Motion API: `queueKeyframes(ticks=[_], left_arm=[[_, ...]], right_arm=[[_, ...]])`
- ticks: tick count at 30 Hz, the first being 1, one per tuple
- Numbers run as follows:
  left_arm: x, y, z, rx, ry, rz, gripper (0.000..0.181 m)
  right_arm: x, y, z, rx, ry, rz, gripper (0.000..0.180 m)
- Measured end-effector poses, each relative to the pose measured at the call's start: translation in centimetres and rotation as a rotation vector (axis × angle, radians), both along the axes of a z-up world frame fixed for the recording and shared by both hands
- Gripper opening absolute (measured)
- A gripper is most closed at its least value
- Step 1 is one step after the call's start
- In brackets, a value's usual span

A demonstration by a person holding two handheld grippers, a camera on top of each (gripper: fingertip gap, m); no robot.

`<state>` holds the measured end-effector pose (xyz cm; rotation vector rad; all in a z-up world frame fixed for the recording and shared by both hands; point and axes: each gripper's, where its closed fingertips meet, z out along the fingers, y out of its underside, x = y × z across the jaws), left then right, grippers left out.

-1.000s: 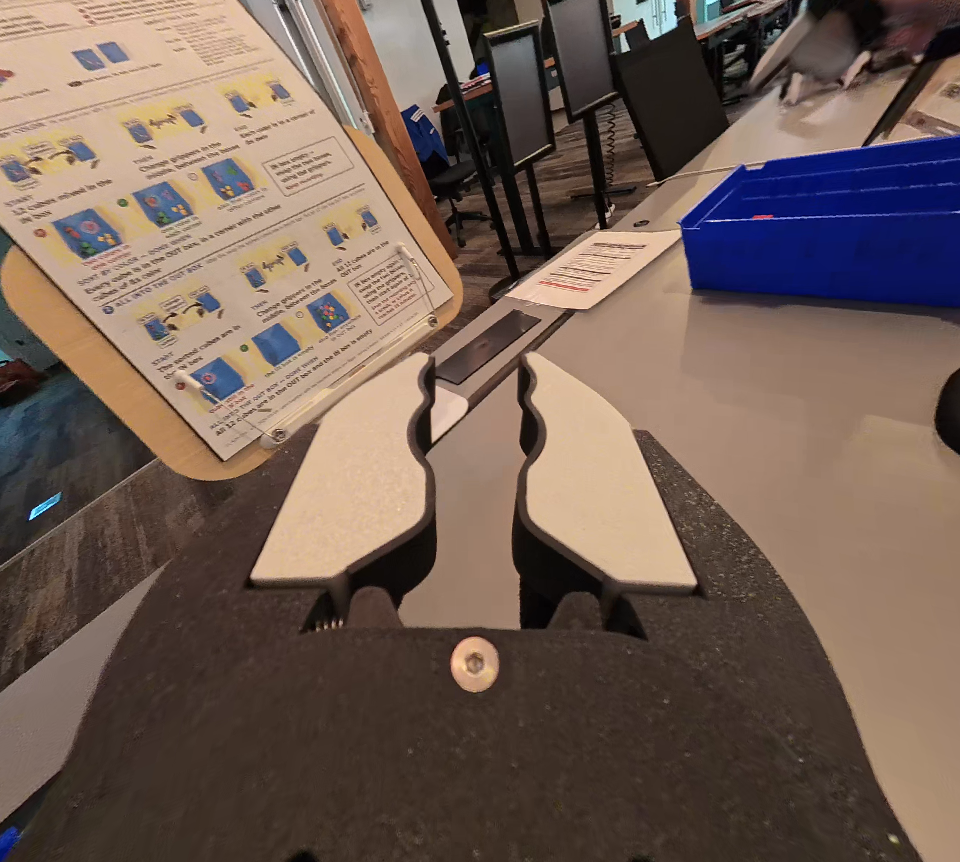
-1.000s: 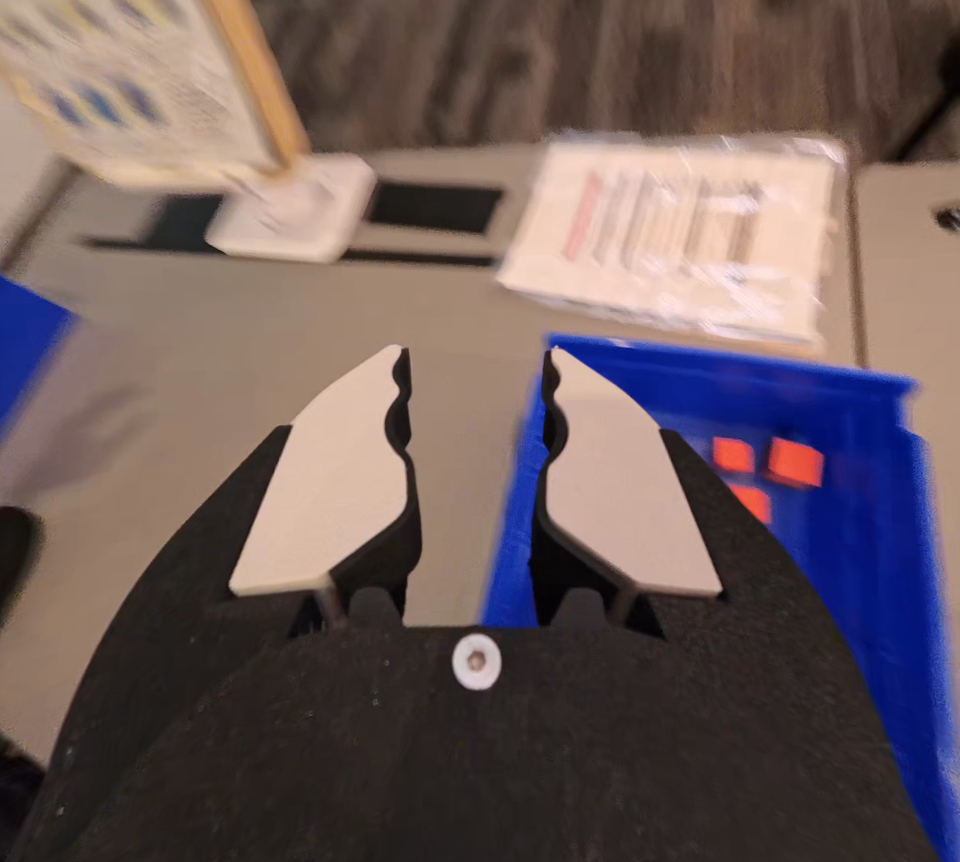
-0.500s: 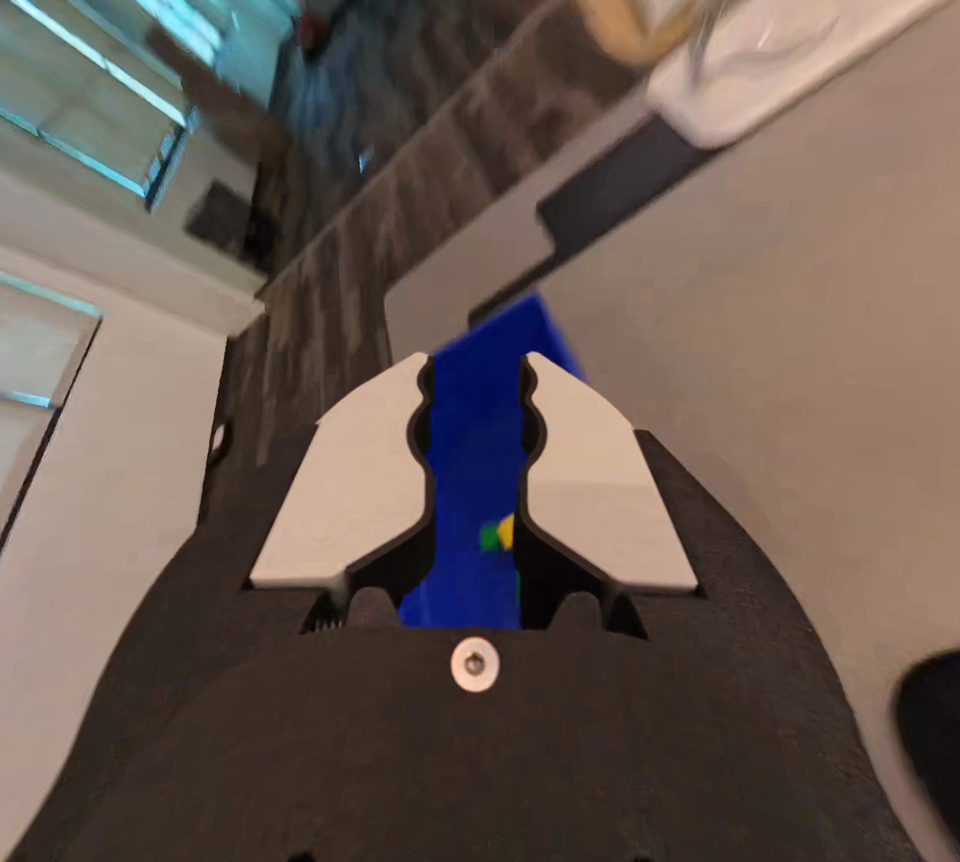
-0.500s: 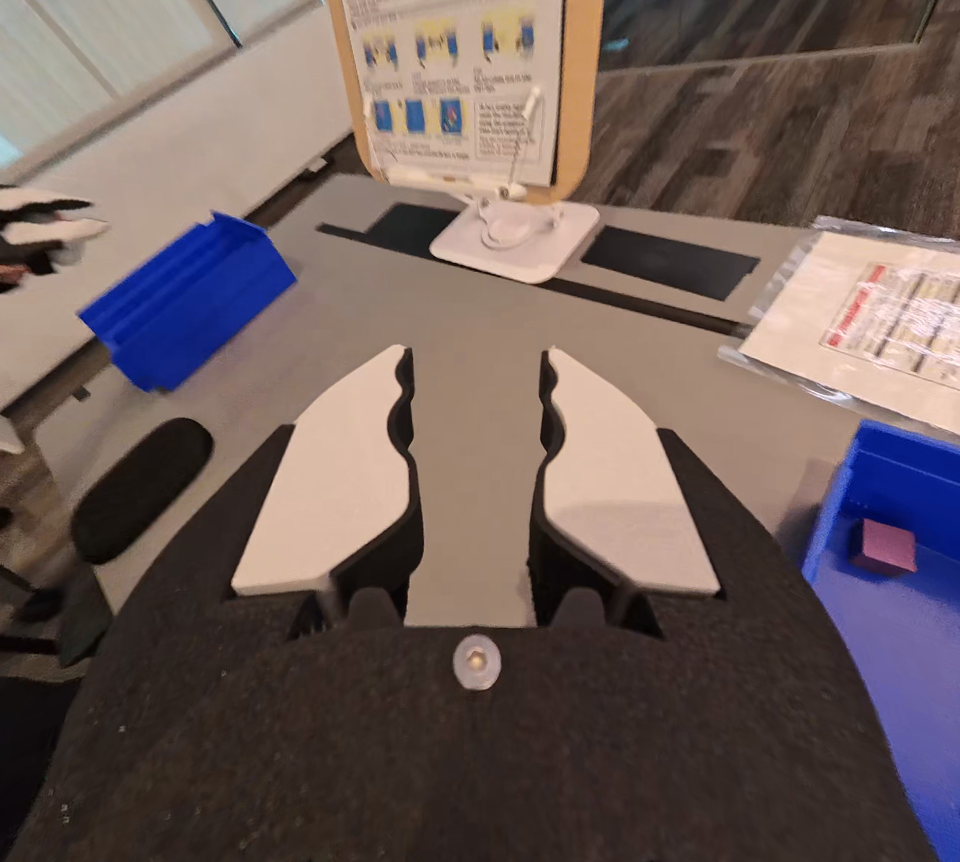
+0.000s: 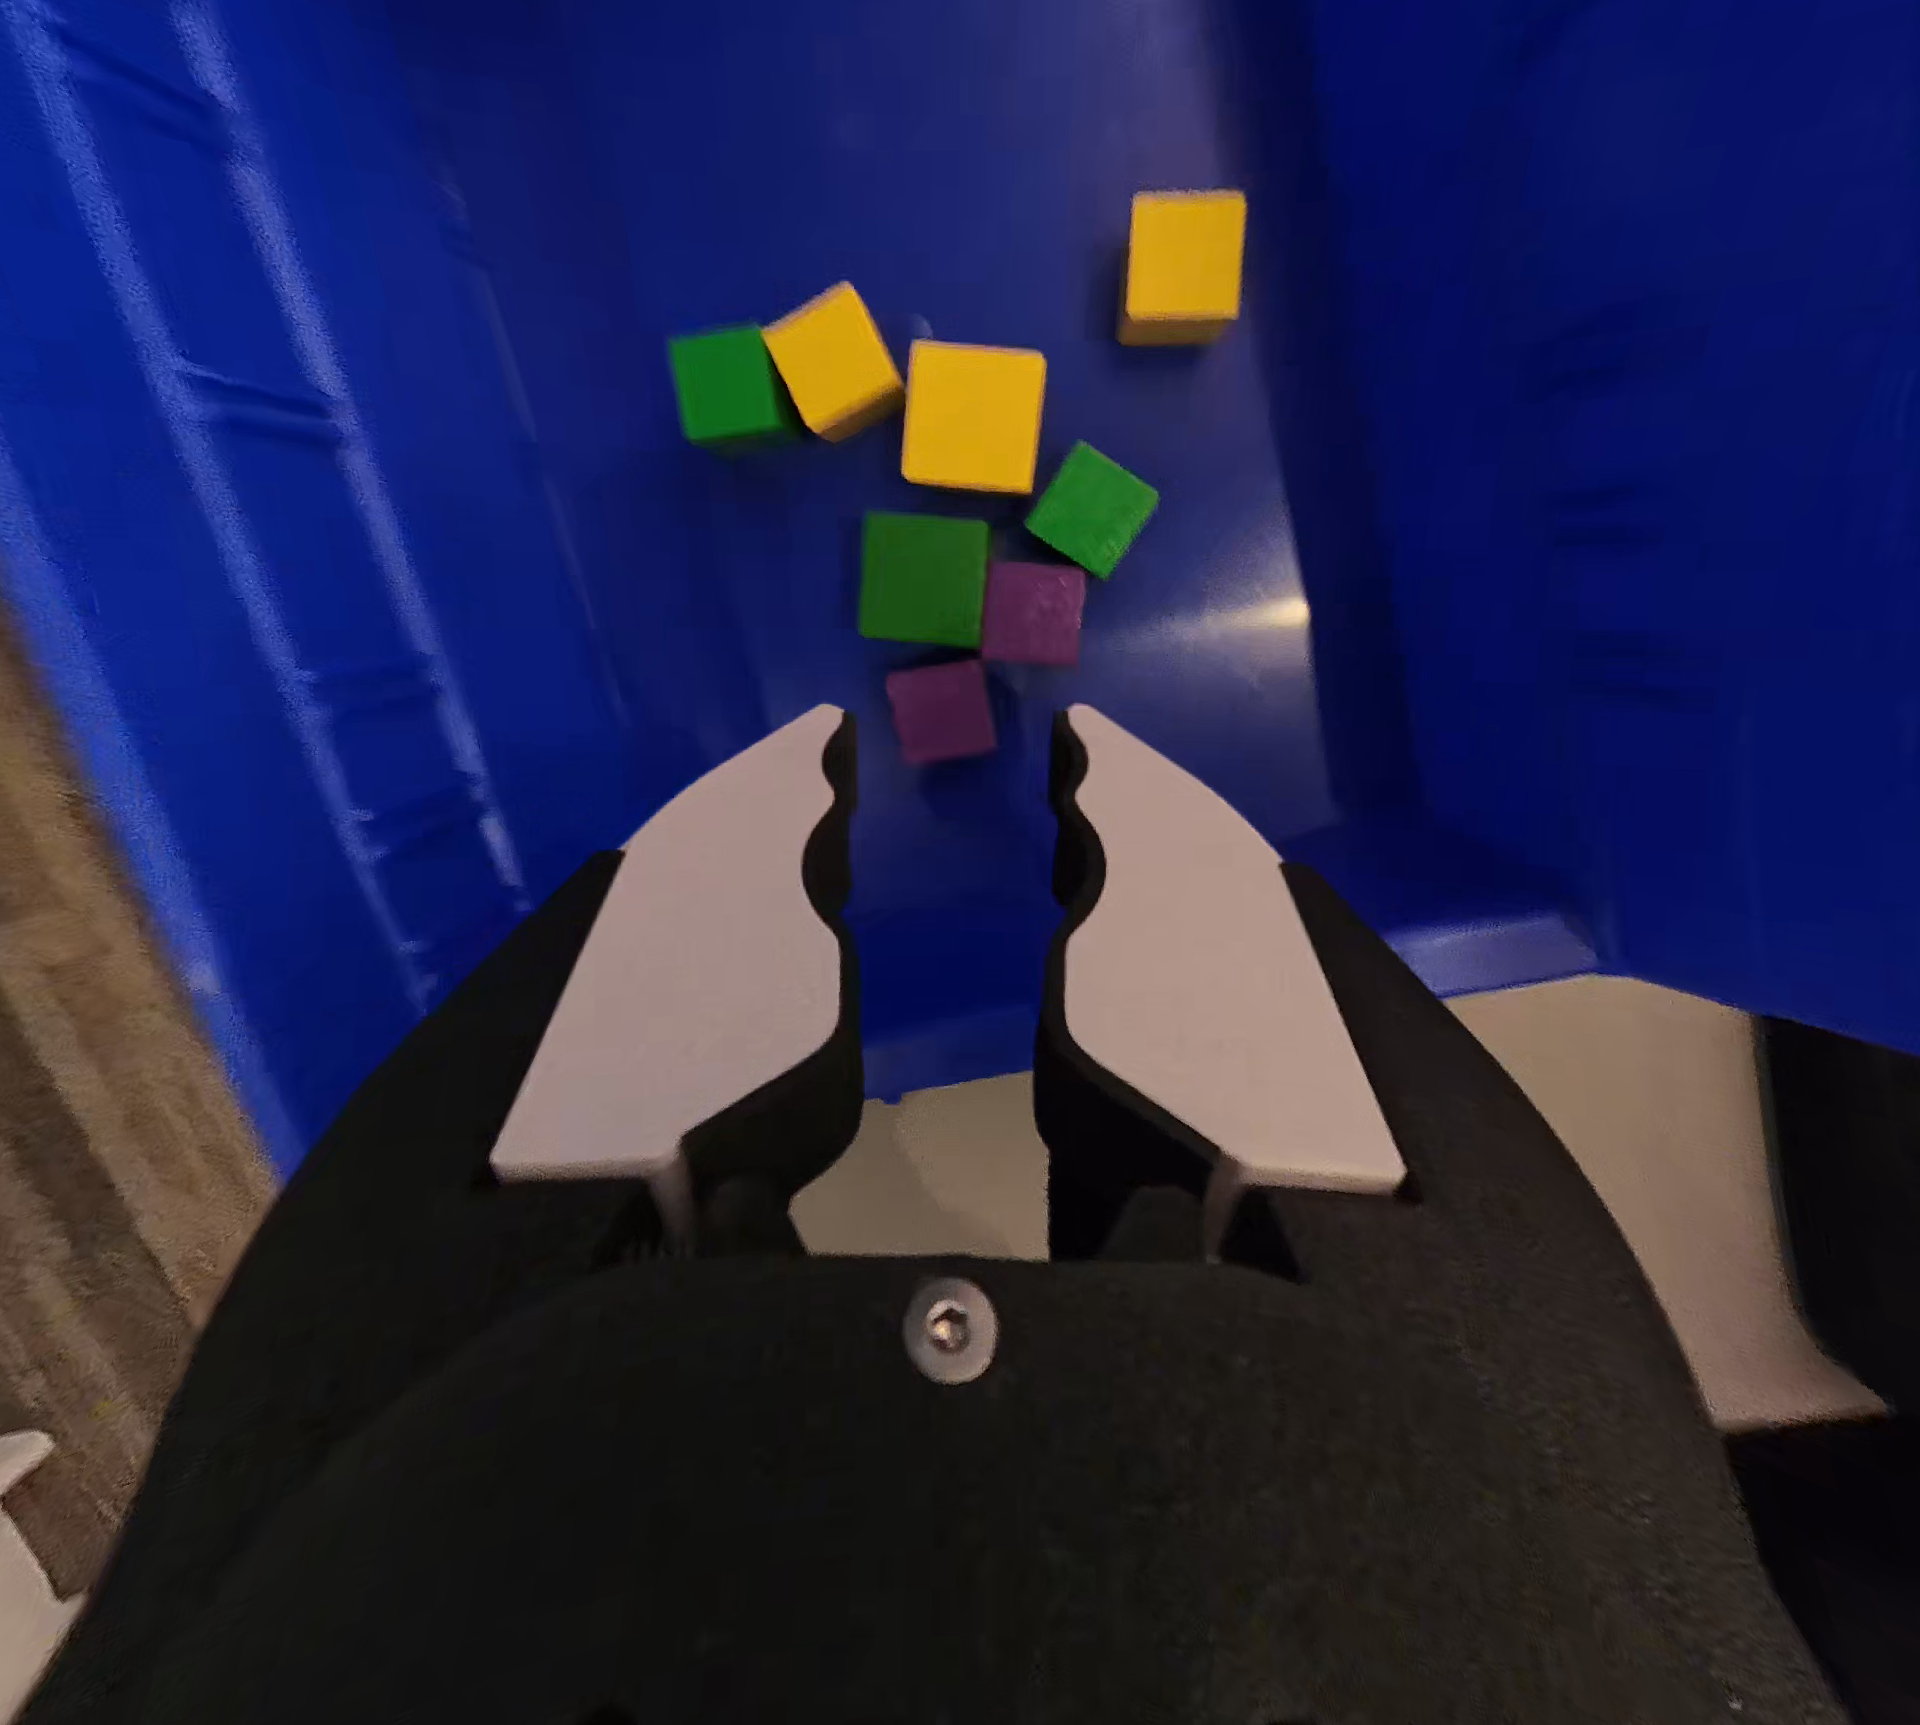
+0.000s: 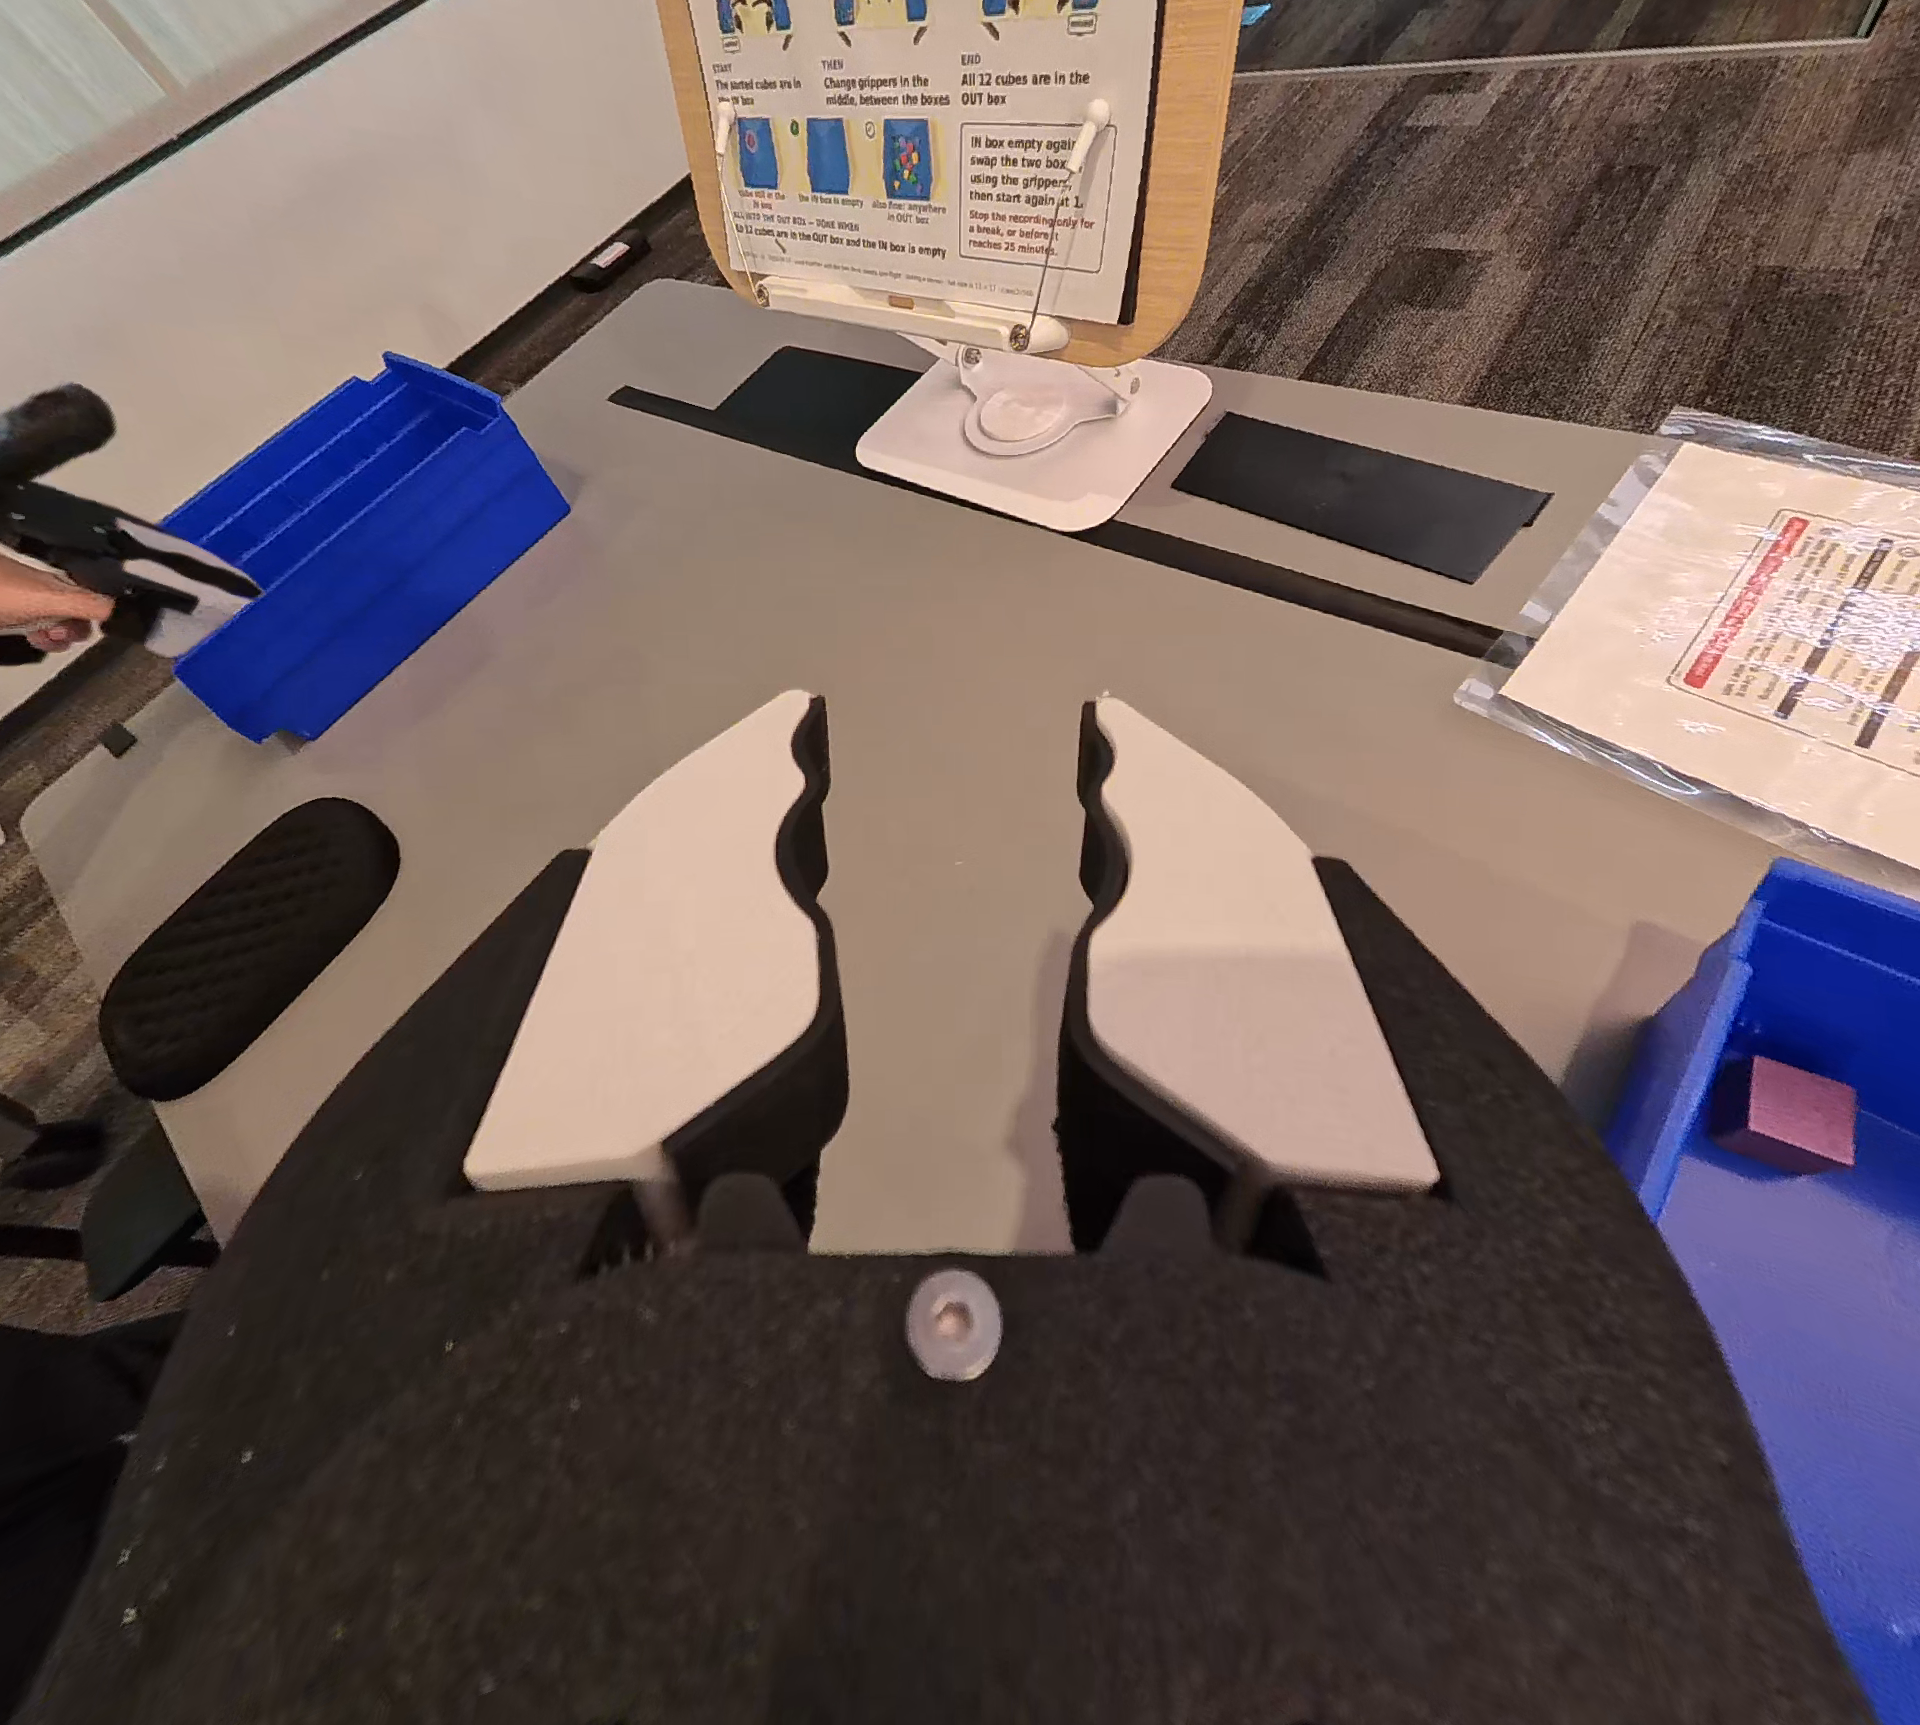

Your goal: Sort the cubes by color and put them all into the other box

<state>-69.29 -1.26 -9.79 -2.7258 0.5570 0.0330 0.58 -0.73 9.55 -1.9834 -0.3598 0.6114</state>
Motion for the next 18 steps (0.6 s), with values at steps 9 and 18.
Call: queueKeyframes(ticks=[9, 18], left_arm=[[-0.5, 0.3, -2.4, -0.103, 0.077, 0.012, 0.033], [-1.2, 0.7, -3.3, -0.216, 0.202, 0.010, 0.022]], right_arm=[[0.7, -0.3, -0.6, -0.026, -0.018, -0.014, 0.045], [2.1, -0.4, -1.3, -0.048, -0.020, -0.040, 0.045]])
